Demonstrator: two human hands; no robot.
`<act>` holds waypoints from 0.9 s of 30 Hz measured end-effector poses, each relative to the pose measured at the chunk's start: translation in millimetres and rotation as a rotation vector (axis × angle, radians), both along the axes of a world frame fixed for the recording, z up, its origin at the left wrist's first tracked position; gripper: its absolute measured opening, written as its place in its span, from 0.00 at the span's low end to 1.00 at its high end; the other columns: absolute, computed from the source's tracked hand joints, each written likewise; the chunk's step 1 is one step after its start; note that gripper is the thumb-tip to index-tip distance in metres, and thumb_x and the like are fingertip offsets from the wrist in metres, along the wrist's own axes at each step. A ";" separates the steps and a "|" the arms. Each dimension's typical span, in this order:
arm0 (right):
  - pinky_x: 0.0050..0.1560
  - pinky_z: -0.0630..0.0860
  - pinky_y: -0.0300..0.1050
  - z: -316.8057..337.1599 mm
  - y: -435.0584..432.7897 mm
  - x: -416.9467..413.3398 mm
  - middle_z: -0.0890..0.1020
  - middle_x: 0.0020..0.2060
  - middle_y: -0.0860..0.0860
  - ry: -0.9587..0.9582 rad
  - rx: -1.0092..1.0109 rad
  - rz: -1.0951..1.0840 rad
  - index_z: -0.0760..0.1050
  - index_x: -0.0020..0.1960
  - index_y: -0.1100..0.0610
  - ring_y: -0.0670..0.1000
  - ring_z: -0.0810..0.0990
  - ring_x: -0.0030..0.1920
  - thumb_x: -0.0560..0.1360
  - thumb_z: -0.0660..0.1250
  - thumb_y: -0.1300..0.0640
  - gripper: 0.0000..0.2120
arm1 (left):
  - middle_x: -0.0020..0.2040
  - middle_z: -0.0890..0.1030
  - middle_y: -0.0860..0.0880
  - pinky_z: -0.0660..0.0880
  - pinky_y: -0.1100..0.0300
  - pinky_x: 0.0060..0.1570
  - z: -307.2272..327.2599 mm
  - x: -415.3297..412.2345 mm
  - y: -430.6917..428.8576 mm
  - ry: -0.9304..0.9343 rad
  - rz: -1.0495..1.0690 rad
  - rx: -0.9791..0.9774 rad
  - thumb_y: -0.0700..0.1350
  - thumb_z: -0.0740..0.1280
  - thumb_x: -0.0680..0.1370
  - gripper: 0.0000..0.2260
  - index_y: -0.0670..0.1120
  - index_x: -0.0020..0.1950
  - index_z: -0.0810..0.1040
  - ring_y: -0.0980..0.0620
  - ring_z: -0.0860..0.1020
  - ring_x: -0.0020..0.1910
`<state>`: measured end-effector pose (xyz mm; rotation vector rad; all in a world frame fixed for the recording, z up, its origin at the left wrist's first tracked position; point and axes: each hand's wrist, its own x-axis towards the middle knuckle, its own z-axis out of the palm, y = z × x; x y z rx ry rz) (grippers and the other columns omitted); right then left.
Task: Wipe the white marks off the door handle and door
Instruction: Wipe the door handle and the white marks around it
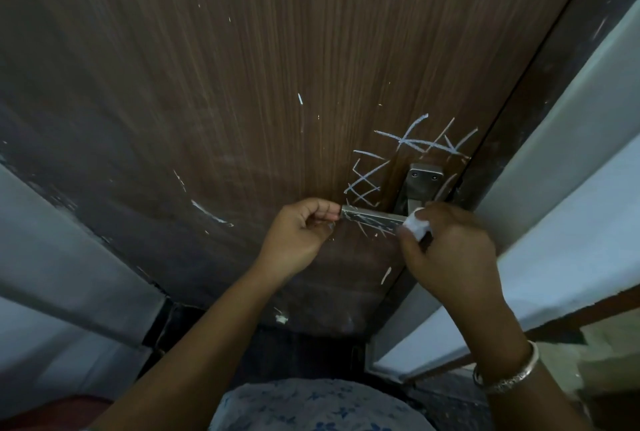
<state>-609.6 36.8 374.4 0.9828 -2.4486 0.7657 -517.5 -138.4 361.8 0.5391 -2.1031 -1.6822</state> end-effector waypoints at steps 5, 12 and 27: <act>0.35 0.76 0.44 0.8 -11.8 2.3 0.82 0.33 0.59 0.072 0.157 -0.009 0.80 0.37 0.62 0.60 0.79 0.33 0.61 0.73 0.72 0.08 | 0.45 0.81 0.50 0.72 0.74 0.43 -3.6 1.3 -3.2 -0.011 -0.014 -0.024 0.30 0.63 0.74 0.14 0.47 0.50 0.79 0.62 0.78 0.44; 0.40 0.76 0.45 8.4 -52.8 22.1 0.84 0.39 0.56 0.051 0.226 0.148 0.82 0.41 0.60 0.59 0.78 0.38 0.63 0.73 0.68 0.08 | 0.45 0.82 0.50 0.73 0.73 0.44 -6.5 2.6 -4.6 0.001 -0.033 -0.005 0.28 0.60 0.73 0.18 0.49 0.50 0.80 0.63 0.79 0.45; 0.33 0.76 0.45 27.1 -70.1 46.5 0.80 0.30 0.58 0.045 0.316 0.157 0.79 0.34 0.61 0.59 0.78 0.32 0.59 0.74 0.67 0.06 | 0.44 0.81 0.44 0.74 0.68 0.45 -6.2 7.0 -3.4 -0.005 -0.073 0.027 0.25 0.60 0.72 0.15 0.41 0.50 0.79 0.56 0.78 0.44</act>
